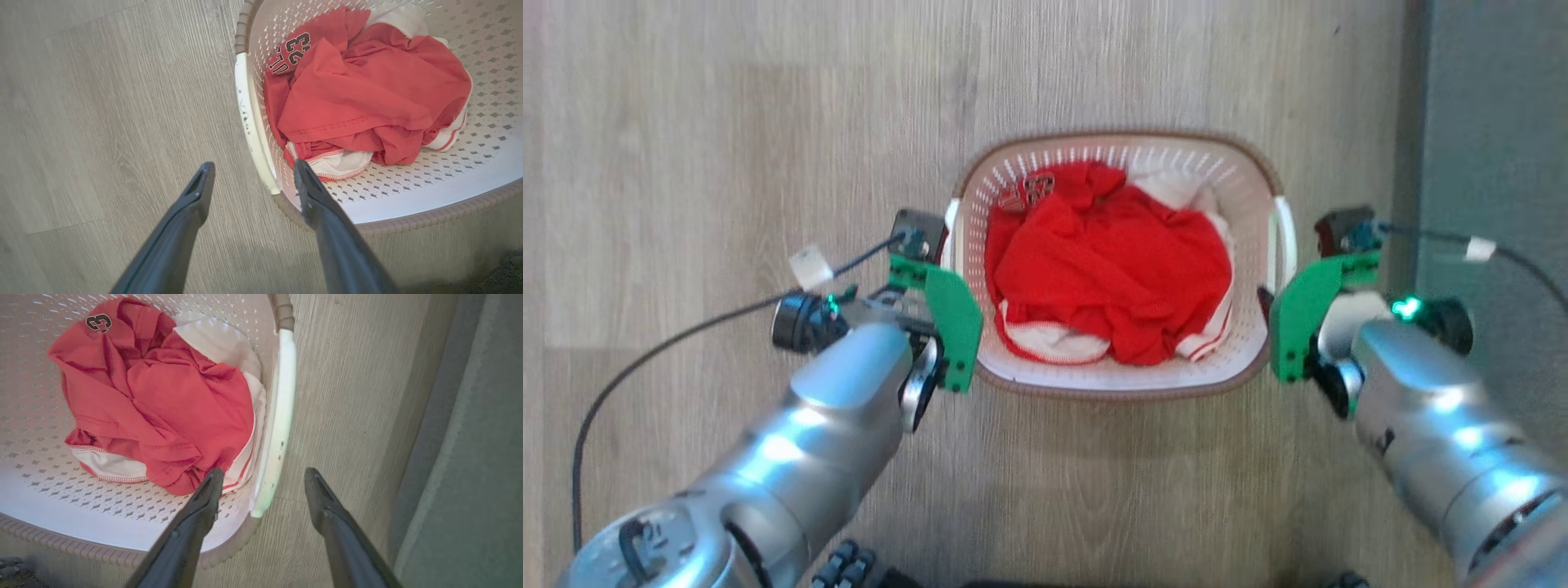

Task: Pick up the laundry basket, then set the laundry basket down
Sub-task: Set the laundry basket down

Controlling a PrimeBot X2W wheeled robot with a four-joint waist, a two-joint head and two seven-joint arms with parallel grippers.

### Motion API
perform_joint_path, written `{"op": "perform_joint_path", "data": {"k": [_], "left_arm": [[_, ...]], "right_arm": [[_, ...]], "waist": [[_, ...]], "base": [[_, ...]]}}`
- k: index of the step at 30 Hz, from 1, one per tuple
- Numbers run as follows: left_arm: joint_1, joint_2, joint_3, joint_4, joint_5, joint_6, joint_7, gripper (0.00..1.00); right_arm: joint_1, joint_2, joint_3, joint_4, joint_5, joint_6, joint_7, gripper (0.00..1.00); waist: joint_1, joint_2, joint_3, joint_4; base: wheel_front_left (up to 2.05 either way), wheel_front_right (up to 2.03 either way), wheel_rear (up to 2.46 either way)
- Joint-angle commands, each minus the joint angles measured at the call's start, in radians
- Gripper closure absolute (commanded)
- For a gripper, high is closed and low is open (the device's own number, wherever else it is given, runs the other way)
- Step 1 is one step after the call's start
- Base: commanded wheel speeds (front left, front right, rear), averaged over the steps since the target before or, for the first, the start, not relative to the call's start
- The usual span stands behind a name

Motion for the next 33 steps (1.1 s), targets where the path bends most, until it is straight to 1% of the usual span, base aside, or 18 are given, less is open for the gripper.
{"op": "perform_joint_path", "data": {"k": [1,3,4,7,8,9,12,13,18,21,24,25,27,29,31,33], "left_arm": [[0.027,0.014,0.008,0.006,-0.01,0.003,-0.021,0.0],[0.045,0.014,0.007,0.011,-0.014,-0.002,-0.047,0.0],[0.06,0.014,0.007,0.019,-0.011,-0.004,-0.086,0.0],[0.092,0.014,0.014,0.035,-0.017,0.007,-0.16,0.0],[0.092,0.014,0.014,0.035,-0.017,0.007,-0.16,0.0],[0.12,0.014,0.016,0.046,-0.024,0.005,-0.202,0.0],[0.153,0.014,0.033,0.055,-0.038,0.009,-0.259,0.0],[0.153,0.014,0.033,0.055,-0.038,0.009,-0.259,0.0],[0.176,0.016,0.09,0.04,-0.033,0.01,-0.294,0.0],[0.177,0.05,0.184,-0.059,0.038,0.041,-0.295,0.0],[0.223,0.095,0.308,-0.2,0.148,0.085,-0.295,0.0],[0.246,0.108,0.354,-0.252,0.189,0.1,-0.295,0.0],[0.298,0.13,0.449,-0.362,0.274,0.125,-0.295,0.0],[0.359,0.143,0.539,-0.464,0.353,0.137,-0.295,0.0],[0.422,0.142,0.633,-0.572,0.421,0.126,-0.295,0.0],[0.481,0.139,0.713,-0.658,0.498,0.117,-0.295,0.0]], "right_arm": [[0.076,0.024,-0.01,-0.006,-0.01,0.007,-0.01,0.0],[0.101,0.031,-0.028,-0.006,-0.014,0.007,-0.018,0.0],[0.12,0.041,-0.044,-0.006,-0.017,0.007,-0.031,0.0],[0.144,0.056,-0.061,-0.006,-0.019,0.007,-0.061,0.0],[0.144,0.056,-0.061,-0.006,-0.019,0.007,-0.061,0.0],[0.158,0.066,-0.07,-0.006,-0.015,0.007,-0.09,0.0],[0.177,0.076,-0.08,-0.011,-0.004,0.007,-0.144,0.0],[0.177,0.076,-0.08,-0.011,-0.004,0.007,-0.144,0.0],[0.215,0.081,-0.098,-0.047,0.025,0.007,-0.207,0.0],[0.228,0.082,-0.111,-0.08,0.033,0.007,-0.234,0.0],[0.234,0.077,-0.142,-0.132,0.032,0.007,-0.244,0.0],[0.231,0.063,-0.166,-0.168,0.019,0.007,-0.245,0.0],[0.239,0.032,-0.234,-0.255,-0.021,0.007,-0.245,0.0],[0.268,0.007,-0.324,-0.358,-0.084,0.007,-0.245,0.0],[0.316,-0.005,-0.43,-0.47,-0.166,0.007,-0.245,0.0],[0.379,0.002,-0.537,-0.578,-0.251,0.007,-0.245,0.0]], "waist": [[0.0,-0.0001,-0.084,-0.007],[0.0,-0.0001,-0.13,-0.008],[0.0,-0.0001,-0.174,-0.011],[0.0,-0.0001,-0.25,-0.018],[0.0,-0.0001,-0.25,-0.018],[0.0,-0.0001,-0.299,-0.023],[0.0,-0.0001,-0.37,-0.029],[0.0,-0.0001,-0.37,-0.029],[0.0,-0.0001,-0.468,-0.032],[0.0,-0.0001,-0.509,-0.033],[0.0,-0.0001,-0.535,-0.033],[0.0,-0.0001,-0.54,-0.034],[0.0,-0.0001,-0.547,-0.037],[0.0,-0.0001,-0.553,-0.041],[0.0,-0.0001,-0.555,-0.043],[0.0,-0.0001,-0.558,-0.043]], "base": [[0.0,0.0,0.0],[0.0,0.0,0.0],[0.0,0.0,0.0],[0.0,0.0,0.0],[0.0,0.0,0.0],[0.0,0.0,0.0],[0.0,0.0,0.0],[0.0,0.0,0.0],[0.0,0.0,0.0],[0.0,0.0,0.0],[0.0,0.0,0.0],[0.0,0.0,0.0],[0.0,0.0,0.0],[0.0,0.0,0.0],[0.0,0.0,0.0],[0.0,0.0,0.0]]}}
